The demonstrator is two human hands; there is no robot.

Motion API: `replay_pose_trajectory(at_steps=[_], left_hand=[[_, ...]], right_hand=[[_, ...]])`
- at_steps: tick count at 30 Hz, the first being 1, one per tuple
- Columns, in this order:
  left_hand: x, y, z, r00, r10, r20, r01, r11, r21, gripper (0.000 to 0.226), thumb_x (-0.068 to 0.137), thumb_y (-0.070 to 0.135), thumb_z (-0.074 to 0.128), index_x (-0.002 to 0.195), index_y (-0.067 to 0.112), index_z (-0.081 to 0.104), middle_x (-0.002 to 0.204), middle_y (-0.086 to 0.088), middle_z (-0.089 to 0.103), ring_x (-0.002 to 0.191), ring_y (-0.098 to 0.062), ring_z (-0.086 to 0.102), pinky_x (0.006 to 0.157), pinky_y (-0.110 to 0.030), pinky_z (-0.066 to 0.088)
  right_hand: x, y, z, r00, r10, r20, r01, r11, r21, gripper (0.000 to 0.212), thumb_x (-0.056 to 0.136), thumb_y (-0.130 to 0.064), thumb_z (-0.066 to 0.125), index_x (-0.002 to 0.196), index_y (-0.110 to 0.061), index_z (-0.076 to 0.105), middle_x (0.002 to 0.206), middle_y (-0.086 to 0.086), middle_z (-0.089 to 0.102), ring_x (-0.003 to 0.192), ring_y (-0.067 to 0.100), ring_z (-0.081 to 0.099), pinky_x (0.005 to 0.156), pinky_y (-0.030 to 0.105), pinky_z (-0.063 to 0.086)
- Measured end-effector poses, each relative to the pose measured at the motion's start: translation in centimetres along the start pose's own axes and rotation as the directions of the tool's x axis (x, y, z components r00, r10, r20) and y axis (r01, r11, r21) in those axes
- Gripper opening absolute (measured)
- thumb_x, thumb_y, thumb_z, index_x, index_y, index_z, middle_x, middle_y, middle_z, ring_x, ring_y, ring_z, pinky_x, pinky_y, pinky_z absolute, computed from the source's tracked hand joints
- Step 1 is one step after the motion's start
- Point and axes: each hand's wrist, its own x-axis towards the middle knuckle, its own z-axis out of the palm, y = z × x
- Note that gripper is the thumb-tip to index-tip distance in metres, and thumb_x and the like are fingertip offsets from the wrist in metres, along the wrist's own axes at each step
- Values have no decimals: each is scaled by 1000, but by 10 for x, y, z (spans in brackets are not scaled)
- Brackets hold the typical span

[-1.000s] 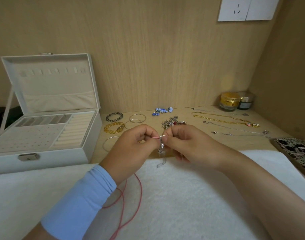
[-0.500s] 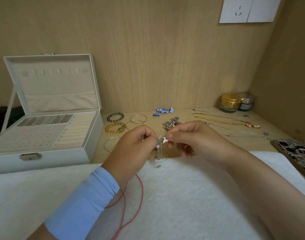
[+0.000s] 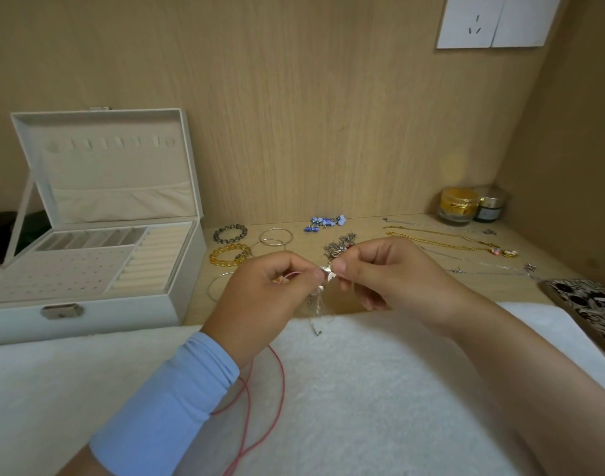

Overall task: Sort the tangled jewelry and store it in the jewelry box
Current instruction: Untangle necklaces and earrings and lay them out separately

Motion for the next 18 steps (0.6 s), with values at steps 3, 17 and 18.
replay_pose_trajectory(at_steps=[3,17,18], left_hand=[[2,-1,0,997,-54,-46,53,998,-30,26,88,18,67,64,28,70,50,16,52,44,0,45,48,-18,35],[1,3,2,994,-77,-83,67,991,-112,24,88,17,68,64,22,72,46,9,49,39,-10,40,41,-20,33],[1,2,2,991,-99,-95,87,989,-123,22,87,18,68,66,20,72,46,7,48,38,-11,40,41,-21,33]], right_hand=[[0,2,1,1000,-27,4,28,998,-62,26,97,-16,63,71,-13,65,49,-12,57,44,7,46,46,16,36],[3,7,0,998,-65,8,66,998,-16,6,89,-10,72,85,-7,74,56,-4,59,46,10,49,45,17,38],[2,6,0,998,-59,27,60,998,-30,7,91,-10,71,85,-8,73,55,-5,58,46,8,49,45,16,38]])
